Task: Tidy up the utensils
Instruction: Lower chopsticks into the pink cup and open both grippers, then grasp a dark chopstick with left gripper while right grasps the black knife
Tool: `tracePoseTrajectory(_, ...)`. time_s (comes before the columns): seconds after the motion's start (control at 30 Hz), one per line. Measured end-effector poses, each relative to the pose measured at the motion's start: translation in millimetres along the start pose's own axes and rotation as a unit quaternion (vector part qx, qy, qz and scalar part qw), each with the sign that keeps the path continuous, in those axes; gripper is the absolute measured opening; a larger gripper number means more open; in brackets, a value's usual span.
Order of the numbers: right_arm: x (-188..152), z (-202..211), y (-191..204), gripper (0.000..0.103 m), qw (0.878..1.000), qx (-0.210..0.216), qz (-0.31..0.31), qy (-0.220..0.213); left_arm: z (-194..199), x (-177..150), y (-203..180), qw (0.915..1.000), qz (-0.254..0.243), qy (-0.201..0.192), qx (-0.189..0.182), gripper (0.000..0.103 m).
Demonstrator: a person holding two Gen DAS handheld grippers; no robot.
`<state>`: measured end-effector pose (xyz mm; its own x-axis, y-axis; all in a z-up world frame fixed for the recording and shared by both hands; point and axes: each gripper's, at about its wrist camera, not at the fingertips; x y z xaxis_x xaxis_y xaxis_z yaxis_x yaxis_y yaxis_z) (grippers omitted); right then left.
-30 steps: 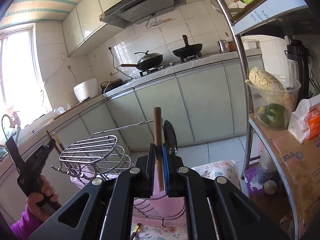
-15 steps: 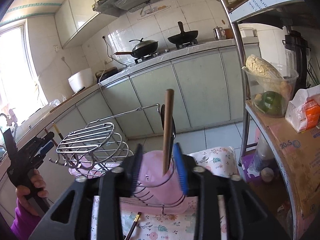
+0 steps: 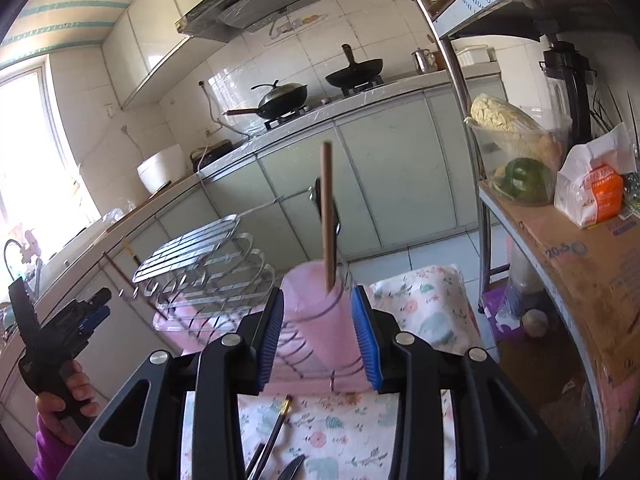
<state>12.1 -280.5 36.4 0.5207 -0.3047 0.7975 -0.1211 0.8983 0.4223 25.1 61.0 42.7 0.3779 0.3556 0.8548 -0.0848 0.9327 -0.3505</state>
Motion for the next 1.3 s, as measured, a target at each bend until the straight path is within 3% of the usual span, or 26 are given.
tracePoseTrajectory(0.43,-35,0,11,0.035,0.999,0.042,0.012,0.009,19,-59,-14,0.9976,-0.037,0.058,0.003,0.046)
tracePoseTrajectory(0.67,-49,-20,15,0.035,0.996,0.061,0.022,0.067,14,-67,-13,0.9969,-0.029,0.073,0.003,0.046)
tracePoseTrajectory(1.03,-66,-48,18,0.036,0.99,-0.004,0.029,0.14,6,-80,-12,0.9952,-0.038,0.09,-0.001,0.046)
tracePoseTrajectory(1.3,-65,-35,20,0.036,0.994,0.018,0.052,0.091,14,-85,-14,0.9941,-0.054,0.094,0.003,0.046)
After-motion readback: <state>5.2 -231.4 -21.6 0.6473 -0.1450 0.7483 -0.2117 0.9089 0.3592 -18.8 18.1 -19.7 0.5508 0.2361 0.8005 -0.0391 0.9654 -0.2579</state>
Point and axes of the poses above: each gripper's, at about its wrist camera, not at the fingertips, and z roughly against the way its jaws point, y to its left, x to its top, and after that the axes turned 2 degrees about -z, right-handed
